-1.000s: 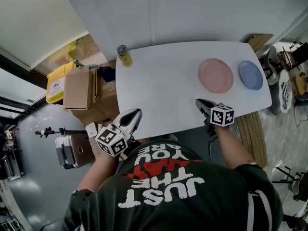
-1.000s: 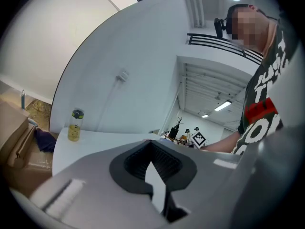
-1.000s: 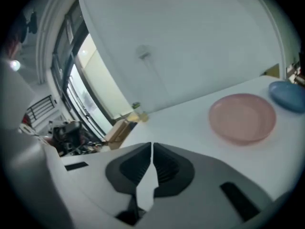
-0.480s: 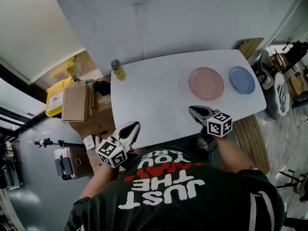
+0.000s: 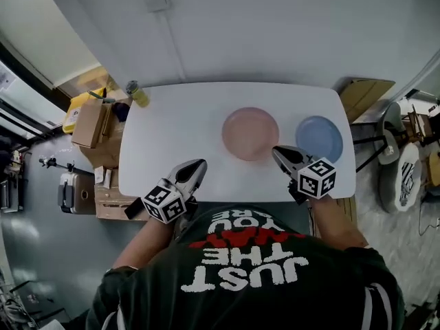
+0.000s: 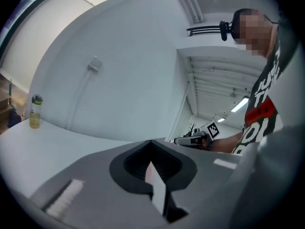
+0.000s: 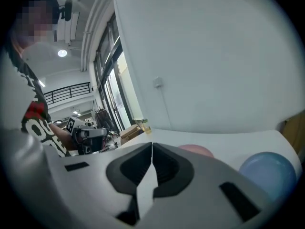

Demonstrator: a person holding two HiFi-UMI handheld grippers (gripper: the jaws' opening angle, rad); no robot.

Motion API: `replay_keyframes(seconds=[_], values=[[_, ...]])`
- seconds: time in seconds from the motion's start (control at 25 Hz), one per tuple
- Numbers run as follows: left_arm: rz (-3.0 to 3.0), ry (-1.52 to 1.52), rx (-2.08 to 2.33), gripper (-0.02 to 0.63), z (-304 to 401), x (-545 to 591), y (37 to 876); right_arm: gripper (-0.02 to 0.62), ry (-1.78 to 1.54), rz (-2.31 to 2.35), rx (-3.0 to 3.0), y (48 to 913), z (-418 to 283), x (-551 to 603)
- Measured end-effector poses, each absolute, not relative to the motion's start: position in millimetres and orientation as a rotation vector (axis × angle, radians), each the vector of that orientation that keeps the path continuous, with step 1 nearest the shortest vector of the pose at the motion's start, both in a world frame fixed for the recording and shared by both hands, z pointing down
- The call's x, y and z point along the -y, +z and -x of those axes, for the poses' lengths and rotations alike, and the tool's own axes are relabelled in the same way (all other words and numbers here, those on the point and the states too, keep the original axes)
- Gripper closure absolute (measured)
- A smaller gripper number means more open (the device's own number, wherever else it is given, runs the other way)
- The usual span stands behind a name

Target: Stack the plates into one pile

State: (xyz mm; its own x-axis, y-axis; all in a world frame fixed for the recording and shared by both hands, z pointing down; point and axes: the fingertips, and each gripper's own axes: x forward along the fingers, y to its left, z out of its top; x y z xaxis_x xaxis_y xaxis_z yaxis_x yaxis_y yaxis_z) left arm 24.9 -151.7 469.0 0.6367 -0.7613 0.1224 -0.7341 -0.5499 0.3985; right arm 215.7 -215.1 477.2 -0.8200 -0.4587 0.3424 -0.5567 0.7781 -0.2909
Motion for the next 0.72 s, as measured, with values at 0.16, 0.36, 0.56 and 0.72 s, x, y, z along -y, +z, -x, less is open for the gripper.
replay_keyframes(seconds=[0.16, 0.36, 0.56, 0.72], values=[[-2.433, -0.079, 1.212, 0.598, -60.9, 167.1, 462.9, 0.586, 0.614, -0.782, 2.722, 485.2, -236.1, 221.8], [-2.467, -0.062, 1.164, 0.598, -68.5, 172.8, 467.4, 0.586, 0.634, -0.786, 2.674, 508.8, -217.7, 221.9], [-2.484, -0.046, 1.107, 0.598, -62.6, 178.4, 477.8, 0.584, 0.872, -1.002, 2.498, 560.5, -233.7, 248.8], [-2.474, -0.023, 1.081, 0.598, -56.4, 183.9, 489.4, 0.539, 1.175, -1.219, 2.222, 630.9, -272.5, 280.7]])
